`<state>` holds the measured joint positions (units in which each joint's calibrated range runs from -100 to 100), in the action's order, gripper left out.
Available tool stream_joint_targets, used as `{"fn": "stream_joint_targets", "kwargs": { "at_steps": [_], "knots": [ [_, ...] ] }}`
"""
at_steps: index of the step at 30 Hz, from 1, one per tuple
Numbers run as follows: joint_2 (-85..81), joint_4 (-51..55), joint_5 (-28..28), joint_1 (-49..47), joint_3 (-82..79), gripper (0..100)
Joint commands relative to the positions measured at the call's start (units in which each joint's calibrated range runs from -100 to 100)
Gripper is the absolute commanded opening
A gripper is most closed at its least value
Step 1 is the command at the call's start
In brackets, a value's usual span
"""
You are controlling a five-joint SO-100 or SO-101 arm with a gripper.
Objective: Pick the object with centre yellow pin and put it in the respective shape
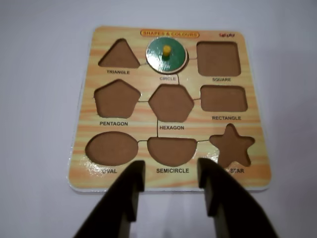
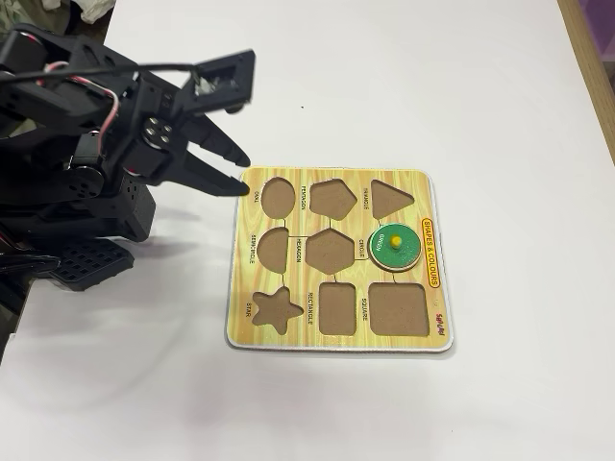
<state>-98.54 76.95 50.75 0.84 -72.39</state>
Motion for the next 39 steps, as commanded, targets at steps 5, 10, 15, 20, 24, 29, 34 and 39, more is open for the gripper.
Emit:
{"fn": "stream_joint_targets", "kwargs": {
  "at_steps": [5,10,15,20,24,29,34,39],
  "knots": [
    [-0.2,-0.5,0.0,0.4,-11.0,13],
    [-0.2,-0.5,0.0,0.4,-16.8,13],
    [-0.2,-0.5,0.0,0.4,-23.1,12],
    [-0.2,-1.0,0.0,0.6,-26.1,12],
    [-0.1,-1.0,0.1,0.6,-26.1,12],
    [0.0,-1.0,0.1,0.6,-26.1,12],
    [0.0,-1.0,0.1,0.6,-26.1,13],
    [0.0,-1.0,0.0,0.5,-26.1,13]
  ]
}}
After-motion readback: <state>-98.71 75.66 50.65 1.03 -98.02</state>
